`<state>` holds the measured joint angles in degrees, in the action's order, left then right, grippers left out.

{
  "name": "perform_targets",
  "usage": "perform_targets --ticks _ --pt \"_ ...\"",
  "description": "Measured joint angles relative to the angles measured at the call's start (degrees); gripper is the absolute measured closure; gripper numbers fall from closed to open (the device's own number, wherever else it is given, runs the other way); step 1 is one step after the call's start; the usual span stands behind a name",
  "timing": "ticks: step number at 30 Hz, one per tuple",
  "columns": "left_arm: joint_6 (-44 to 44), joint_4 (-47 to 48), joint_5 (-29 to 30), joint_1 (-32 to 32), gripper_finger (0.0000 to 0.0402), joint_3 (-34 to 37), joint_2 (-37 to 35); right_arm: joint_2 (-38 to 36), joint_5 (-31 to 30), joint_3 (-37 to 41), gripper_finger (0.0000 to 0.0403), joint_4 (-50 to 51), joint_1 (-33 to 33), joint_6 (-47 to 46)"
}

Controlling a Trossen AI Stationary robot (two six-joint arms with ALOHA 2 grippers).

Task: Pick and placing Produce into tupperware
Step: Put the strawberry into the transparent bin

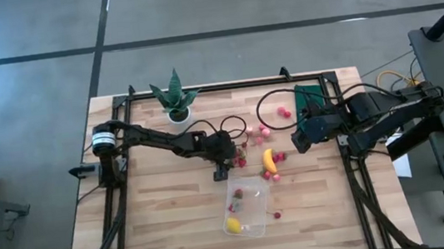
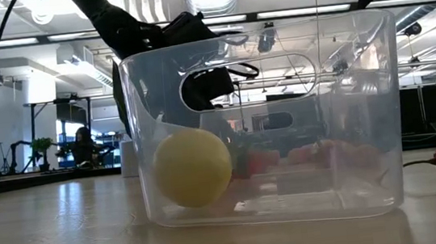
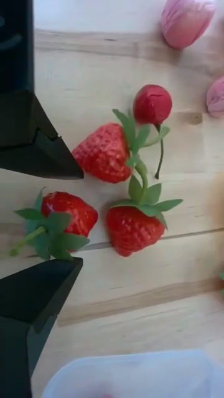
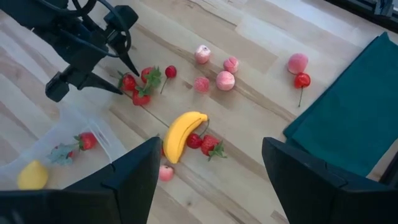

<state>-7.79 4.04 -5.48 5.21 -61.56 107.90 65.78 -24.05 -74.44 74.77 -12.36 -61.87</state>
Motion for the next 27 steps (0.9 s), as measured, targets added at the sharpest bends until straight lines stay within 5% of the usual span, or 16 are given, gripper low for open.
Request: perform_targets --ticks 10,19,27 --pt "0.0 0.73 -0.02 0.0 0.0205 0.07 -0.02 0.0 0.0 0.01 0.0131 0.02 0.0 0.39" --pt "0.0 1.07 -0.02 0.0 0.0269 0.07 -0.02 0.0 0.0 0.01 0.0131 0.02 0.0 0.42" --pt "-0.02 0.86 0.0 0.02 0.0273 0.07 -0.02 0.0 0.0 0.01 0.0131 0.02 0.0 0.42"
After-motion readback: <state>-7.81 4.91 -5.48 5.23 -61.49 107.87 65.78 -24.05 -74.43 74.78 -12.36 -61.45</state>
